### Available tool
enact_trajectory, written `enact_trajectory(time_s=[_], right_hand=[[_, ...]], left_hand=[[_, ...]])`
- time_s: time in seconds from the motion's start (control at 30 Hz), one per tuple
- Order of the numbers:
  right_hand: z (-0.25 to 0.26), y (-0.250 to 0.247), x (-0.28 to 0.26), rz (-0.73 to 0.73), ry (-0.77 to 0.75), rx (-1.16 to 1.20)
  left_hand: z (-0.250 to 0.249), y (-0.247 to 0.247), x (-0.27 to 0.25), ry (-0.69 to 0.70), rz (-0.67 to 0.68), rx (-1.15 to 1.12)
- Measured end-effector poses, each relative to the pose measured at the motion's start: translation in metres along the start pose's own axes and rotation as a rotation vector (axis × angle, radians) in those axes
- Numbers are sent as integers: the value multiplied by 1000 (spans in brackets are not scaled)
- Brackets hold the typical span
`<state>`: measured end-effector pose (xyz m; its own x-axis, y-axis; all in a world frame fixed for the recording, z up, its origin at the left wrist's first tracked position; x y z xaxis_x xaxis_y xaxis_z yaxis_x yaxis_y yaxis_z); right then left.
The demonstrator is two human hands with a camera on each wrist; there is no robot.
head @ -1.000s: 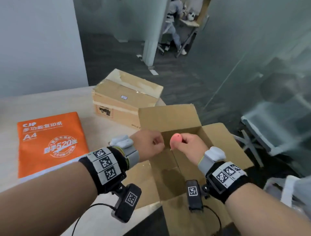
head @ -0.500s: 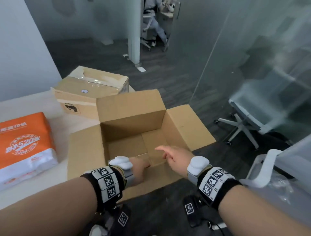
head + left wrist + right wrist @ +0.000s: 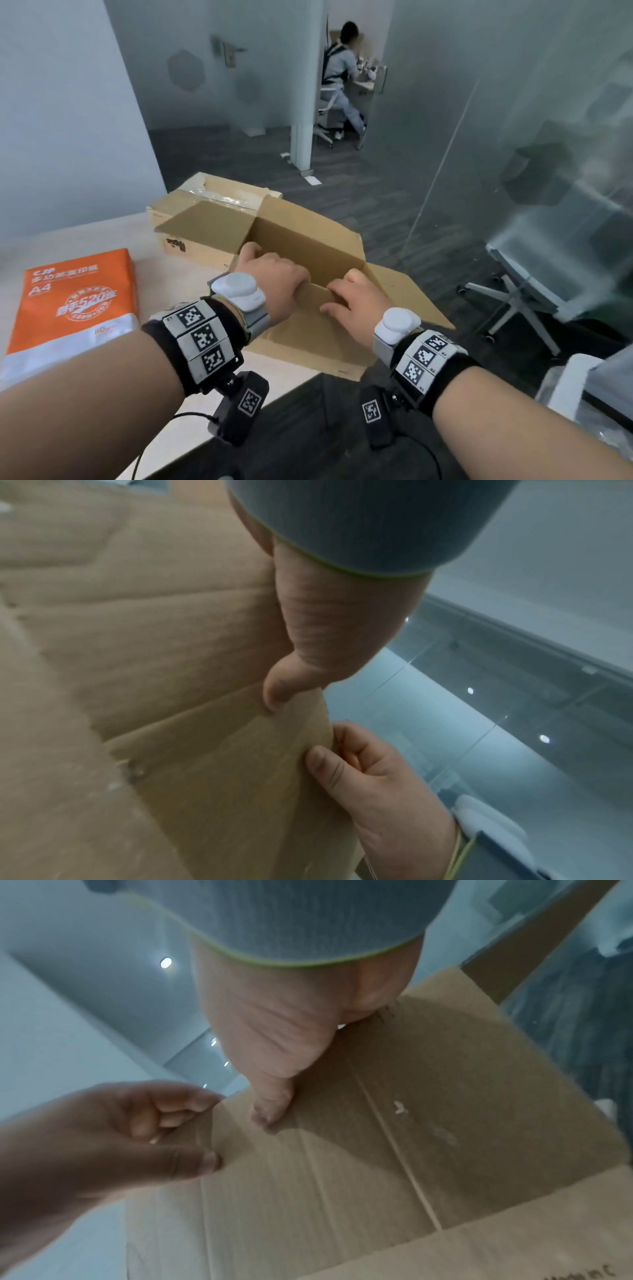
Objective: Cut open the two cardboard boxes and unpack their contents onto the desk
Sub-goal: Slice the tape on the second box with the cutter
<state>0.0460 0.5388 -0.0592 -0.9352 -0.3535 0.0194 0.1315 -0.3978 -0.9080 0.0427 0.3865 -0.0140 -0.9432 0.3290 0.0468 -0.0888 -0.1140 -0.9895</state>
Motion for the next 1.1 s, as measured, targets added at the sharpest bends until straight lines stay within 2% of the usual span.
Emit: enact_trajectory(time_s=[0.13,0.17,0.3,0.4,0.5,0.57,0.63,0.83,1.0,1.1], right_hand=[[-7,-14,4,-85,46,93],[-9,-16,5,-86,60,100],[-17,-27,8,-85,80,154],[-11,-30,16,-83,57,184],[-5,-30,22,-118,58,130],[0,-31,20,-114,68,81],[4,-32,19,-123,51,71],[-9,-37,21,-212,72,294],[-14,-36,22,-306,150,781],[-12,-48,17,-430,155,884]], left_hand=[[33,-25,-15,-151,-334,-182],[45,-28,-21,-203,-372,-239],[94,-4,-39,-502,-323,-519],[119,49,-52,-821,-291,-915],[108,115,-65,-1081,-80,-1376],[84,140,-69,-1099,99,-1580],[64,152,-67,-1060,209,-1703],[68,159,-55,-1075,166,-1682],[80,163,-52,-1127,135,-1641],[83,165,-52,-1141,138,-1645]])
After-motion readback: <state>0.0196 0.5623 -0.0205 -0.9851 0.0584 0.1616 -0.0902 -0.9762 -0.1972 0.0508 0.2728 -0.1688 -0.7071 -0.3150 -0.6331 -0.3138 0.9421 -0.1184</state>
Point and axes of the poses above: each hand's wrist, its own x-axis towards the middle knuckle, its own y-axis out of the palm, z = x × y, the point moved 7 cm from there along x, towards the middle knuckle, and after that the axes turned 2 degrees about -y, right-handed, at the moved point
